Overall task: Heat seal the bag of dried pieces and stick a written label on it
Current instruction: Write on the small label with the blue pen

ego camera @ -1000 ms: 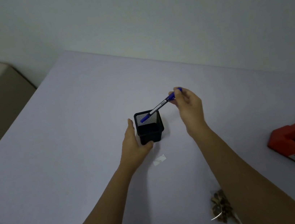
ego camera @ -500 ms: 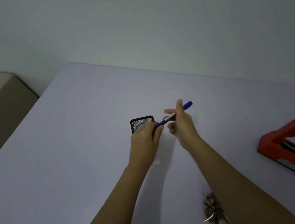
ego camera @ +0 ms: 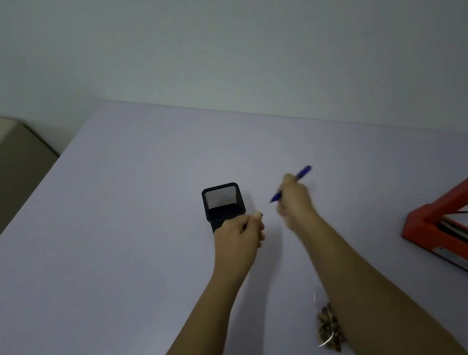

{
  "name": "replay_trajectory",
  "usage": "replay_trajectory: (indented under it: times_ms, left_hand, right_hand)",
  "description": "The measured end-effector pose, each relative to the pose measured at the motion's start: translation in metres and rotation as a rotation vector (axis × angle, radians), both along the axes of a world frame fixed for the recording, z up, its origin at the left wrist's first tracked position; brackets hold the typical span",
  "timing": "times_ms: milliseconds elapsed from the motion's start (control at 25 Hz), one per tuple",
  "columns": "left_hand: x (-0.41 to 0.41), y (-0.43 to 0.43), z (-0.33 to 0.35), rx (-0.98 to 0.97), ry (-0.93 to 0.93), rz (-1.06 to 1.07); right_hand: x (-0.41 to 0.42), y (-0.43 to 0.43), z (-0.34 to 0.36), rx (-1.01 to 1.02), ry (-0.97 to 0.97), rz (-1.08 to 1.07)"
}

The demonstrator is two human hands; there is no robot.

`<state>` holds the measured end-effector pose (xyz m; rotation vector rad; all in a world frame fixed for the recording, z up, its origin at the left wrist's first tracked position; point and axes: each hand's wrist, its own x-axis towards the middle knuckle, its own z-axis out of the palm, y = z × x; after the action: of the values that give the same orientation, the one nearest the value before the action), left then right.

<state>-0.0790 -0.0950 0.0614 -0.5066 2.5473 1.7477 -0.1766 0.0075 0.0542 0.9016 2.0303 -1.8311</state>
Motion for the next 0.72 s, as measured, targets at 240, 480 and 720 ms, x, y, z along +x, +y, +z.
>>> replay_trajectory:
  times_ms: [240,480,720]
  left_hand:
    - [0.046,-0.042,-0.055,-0.256,-0.101,0.093]
    - [0.047,-0.094,-0.086,-0.620,-0.296,0.041]
    - [0.050,-0.100,-0.091,-0.505,-0.331,0.038]
  right_hand:
    - [-0.008,0.026,0.002,0.012,0.101,0.139]
    - [0.046,0.000,-0.044,-0.125,0.185,0.102]
    - [0.075,-0.004,-0.072,-0.251,0.322,-0.056]
